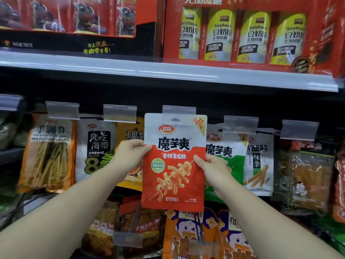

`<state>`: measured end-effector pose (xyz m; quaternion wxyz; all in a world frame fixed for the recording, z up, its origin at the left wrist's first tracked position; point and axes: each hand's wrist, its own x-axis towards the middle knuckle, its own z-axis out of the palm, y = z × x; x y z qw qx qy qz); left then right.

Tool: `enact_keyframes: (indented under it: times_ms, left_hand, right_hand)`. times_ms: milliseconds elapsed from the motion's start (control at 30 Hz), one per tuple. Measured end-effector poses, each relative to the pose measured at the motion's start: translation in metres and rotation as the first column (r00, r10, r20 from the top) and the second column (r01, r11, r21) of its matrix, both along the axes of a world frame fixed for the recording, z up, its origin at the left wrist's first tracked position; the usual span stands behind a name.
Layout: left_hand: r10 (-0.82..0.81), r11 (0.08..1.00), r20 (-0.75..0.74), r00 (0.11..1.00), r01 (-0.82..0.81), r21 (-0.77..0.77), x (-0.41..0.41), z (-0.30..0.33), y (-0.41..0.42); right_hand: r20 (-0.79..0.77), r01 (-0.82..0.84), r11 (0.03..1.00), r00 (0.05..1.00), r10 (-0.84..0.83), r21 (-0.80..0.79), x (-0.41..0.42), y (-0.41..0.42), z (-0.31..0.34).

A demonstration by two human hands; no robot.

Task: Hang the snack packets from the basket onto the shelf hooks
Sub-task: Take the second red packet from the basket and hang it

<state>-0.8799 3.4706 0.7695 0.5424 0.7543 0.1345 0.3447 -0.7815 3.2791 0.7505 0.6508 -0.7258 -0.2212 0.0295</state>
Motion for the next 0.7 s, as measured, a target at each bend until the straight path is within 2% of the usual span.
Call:
enact_keyframes:
  times_ms: [100, 233, 467, 567, 700]
  left_hand:
    - [-0.009, 1.000, 0.007, 1.000, 0.009, -0.008, -0.004, 0.005, 0.002]
    - [-0.052, 0.999, -0.068, 0.996, 0.052, -0.010, 0.001, 0.002, -0.001]
    - [-0.028, 0.999, -0.075, 0.997, 0.025, -0.038, 0.011, 0.000, 0.000]
    - [-0.080, 0.996, -0.025, 0.997, 0.079, -0.031, 0.009, 0.003, 0.002]
    - [-0.190, 0.981, 0.131, 0.973, 0.193, -0.011, 0.009, 0.010, 0.004]
  right_hand:
    - [0.008, 0.009, 1.000, 1.000, -0.009, 0.001, 0.002, 0.000, 0.001]
    - [-0.015, 0.050, 0.999, 0.999, -0.050, -0.022, 0.006, -0.001, -0.003]
    - [-0.037, 0.029, 1.000, 0.999, -0.029, -0.001, 0.009, 0.001, -0.004]
    - [-0.027, 0.013, 0.999, 1.000, -0.012, 0.035, 0.011, 0.003, -0.003]
    - [0.008, -0.029, 0.996, 1.000, 0.029, 0.082, 0.013, 0.001, -0.003]
